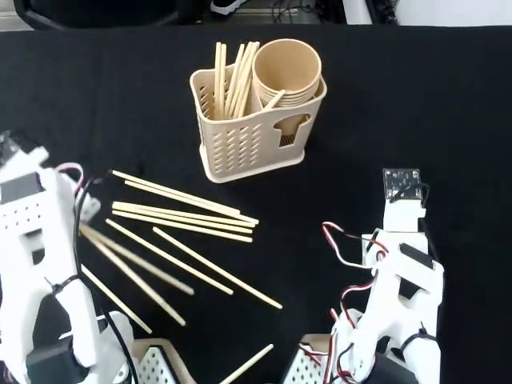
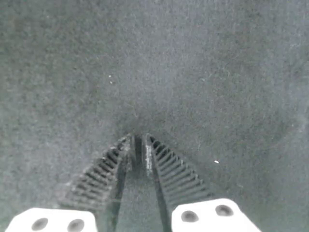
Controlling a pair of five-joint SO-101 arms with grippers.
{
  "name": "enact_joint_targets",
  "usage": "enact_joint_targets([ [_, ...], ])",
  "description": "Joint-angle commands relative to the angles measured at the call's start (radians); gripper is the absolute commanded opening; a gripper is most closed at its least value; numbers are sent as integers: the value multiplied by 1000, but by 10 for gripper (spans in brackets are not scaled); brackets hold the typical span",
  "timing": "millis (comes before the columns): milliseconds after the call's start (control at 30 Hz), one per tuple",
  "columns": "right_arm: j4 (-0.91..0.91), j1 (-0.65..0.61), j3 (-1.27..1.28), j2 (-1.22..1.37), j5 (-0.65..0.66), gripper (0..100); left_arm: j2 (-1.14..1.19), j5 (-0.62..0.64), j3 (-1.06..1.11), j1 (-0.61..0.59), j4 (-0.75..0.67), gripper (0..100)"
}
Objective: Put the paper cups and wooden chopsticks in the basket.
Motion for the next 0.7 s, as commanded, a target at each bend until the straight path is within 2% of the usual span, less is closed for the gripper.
enact_joint_targets([
  [0,-12,-9,-2,-25,6,54,-12,2,-232,67,86,29],
  [167,-12,-9,-2,-25,6,54,-12,-3,-524,162,181,29],
  [333,-12,-9,-2,-25,6,54,-12,-60,-763,229,199,29],
  [667,-12,-9,-2,-25,6,54,-12,-68,-1003,242,189,29],
])
